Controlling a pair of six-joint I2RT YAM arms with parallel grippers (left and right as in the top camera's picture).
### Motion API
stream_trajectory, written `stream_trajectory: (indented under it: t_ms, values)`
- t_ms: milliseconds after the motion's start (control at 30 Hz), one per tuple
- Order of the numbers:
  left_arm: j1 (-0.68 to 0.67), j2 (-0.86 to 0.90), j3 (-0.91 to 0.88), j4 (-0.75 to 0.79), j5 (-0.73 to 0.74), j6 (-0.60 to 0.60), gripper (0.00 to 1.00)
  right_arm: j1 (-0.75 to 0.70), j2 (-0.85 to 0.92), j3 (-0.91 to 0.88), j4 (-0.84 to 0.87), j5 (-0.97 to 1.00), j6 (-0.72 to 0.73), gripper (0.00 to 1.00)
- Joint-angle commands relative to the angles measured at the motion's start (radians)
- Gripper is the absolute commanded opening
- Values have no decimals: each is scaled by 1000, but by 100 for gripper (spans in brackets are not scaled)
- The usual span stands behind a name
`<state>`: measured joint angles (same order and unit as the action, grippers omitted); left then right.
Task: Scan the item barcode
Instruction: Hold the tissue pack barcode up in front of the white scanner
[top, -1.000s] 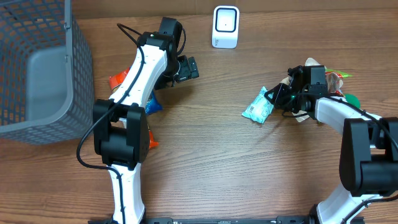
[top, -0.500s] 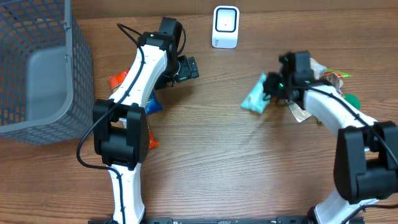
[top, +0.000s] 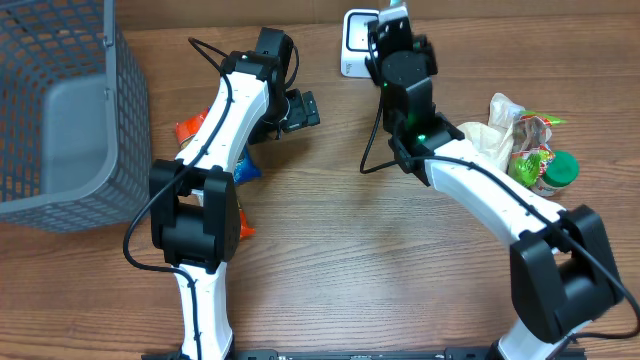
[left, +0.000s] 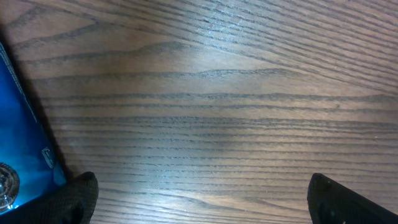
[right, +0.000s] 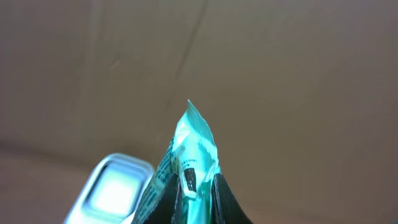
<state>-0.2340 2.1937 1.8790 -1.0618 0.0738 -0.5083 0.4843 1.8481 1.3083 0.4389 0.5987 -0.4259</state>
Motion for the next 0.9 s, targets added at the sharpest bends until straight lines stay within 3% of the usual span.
stream_trajectory:
  t_ms: [0, 200, 367, 600, 867]
  values:
    - [-2, -6, 14, 0, -3, 8, 100, -23, 76, 15, 105, -35, -331, 4]
    - [-2, -6, 14, 0, -3, 8, 100, -24, 203, 15, 235, -190, -621, 4]
    - [-2, -6, 14, 0, -3, 8, 100, -38, 281, 15, 424, -269, -622, 4]
    - [-2, -6, 14, 0, -3, 8, 100, -40, 290, 15, 460, -363, -618, 4]
    - [-2, -6, 14, 0, -3, 8, 100, -40, 290, 15, 463, -474, -494, 4]
